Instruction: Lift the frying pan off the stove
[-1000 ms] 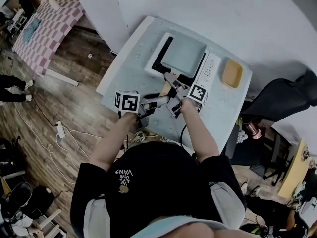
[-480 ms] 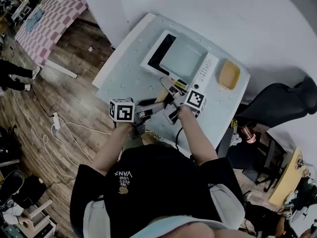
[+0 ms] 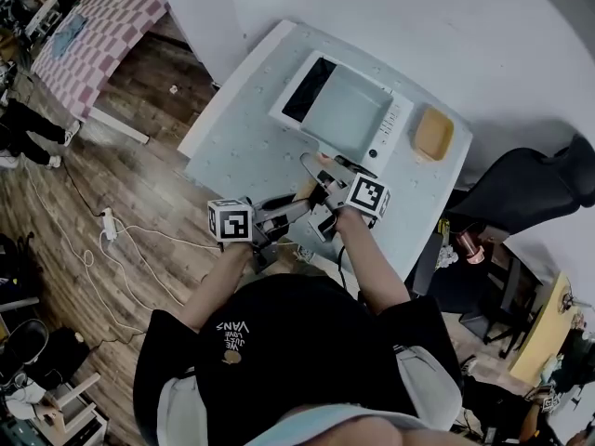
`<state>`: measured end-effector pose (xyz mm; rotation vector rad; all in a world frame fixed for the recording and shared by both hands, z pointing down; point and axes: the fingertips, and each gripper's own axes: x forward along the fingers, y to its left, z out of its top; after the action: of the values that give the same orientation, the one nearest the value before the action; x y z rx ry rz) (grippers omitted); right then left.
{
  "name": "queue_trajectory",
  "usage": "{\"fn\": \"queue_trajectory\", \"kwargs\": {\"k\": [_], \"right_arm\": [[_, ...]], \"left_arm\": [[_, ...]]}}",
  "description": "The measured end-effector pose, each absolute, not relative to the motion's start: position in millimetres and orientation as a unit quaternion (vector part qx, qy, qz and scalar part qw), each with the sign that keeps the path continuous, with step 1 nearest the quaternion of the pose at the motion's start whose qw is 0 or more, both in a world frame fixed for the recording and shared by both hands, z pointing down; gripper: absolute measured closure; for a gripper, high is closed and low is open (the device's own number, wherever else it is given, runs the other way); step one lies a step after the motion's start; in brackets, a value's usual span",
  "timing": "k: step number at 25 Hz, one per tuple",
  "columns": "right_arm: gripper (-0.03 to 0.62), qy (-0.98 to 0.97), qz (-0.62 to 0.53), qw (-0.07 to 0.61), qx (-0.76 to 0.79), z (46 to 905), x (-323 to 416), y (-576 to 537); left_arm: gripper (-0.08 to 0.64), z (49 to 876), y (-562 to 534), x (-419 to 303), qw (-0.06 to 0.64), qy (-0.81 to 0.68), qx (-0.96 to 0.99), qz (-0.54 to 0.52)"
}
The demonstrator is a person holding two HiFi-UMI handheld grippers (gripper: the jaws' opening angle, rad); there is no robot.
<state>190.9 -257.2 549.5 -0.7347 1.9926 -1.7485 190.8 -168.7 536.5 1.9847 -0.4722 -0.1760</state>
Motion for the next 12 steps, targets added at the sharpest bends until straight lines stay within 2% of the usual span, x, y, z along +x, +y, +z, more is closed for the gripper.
{"fn": "queue_trajectory", "kwargs": {"k": [12], "right_arm": [[0.419,0.712,-0.613,0.194,-0.28,537.7,143.3,-189.8]], "left_arm": [[0.419,525.3,-101.1,140.0,0.513,-0.18,0.836,-0.073]]}}
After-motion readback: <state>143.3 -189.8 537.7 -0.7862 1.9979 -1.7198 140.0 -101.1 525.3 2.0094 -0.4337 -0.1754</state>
